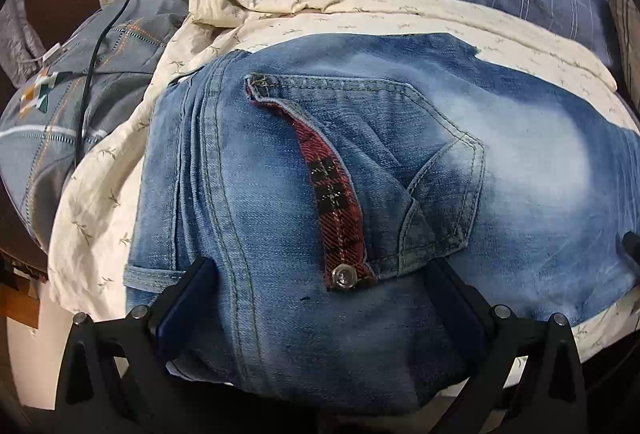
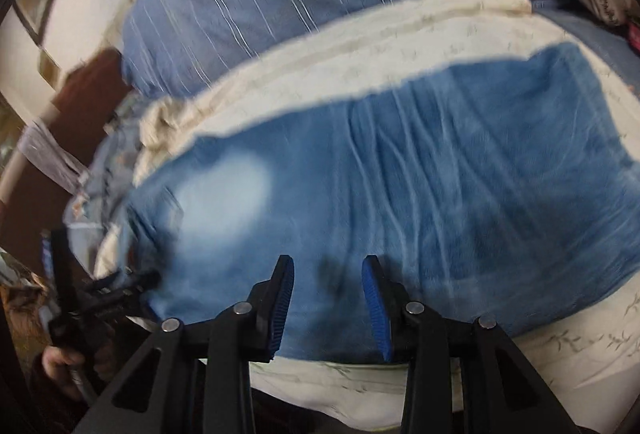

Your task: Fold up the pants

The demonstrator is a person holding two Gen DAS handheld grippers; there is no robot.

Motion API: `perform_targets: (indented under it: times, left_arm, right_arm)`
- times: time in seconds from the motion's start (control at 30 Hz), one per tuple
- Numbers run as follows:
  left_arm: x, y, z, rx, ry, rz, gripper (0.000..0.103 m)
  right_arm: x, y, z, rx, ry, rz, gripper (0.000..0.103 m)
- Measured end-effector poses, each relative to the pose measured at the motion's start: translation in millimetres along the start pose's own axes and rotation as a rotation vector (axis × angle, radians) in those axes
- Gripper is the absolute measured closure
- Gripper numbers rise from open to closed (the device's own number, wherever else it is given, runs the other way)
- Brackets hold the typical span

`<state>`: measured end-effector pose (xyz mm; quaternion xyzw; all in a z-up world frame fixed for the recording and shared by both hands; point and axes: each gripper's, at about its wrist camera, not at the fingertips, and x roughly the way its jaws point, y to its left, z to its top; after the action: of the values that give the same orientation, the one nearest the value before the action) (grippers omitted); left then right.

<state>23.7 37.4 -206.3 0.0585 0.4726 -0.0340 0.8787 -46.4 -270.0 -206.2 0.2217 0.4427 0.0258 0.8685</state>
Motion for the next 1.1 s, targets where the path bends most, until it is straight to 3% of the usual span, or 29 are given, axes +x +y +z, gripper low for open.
perform_targets:
  times: [0.17, 0.33, 0.67, 1.1]
  left_arm:
    - [-4, -4, -13, 0.014, -0.071, 0.027, 0.000]
    - [-12, -9, -6, 0.031, 0.006, 0.044, 0.000]
    - [-71, -35, 9, 0.085, -0.126, 0.017, 0.000]
    - [-117, -86, 24, 0.201, -0.220, -0.044, 0.000]
  right_arm:
    - [6, 10, -3, -0.081, -0.006, -0.051, 0.064]
    - [9, 21, 5, -0.112, -0.007, -0.045, 0.055]
    - [-32, -4, 13, 0.059, -0.192, 0.058, 0.054]
    - [-84, -51, 13, 0.211, -0.318, 0.139, 0.046]
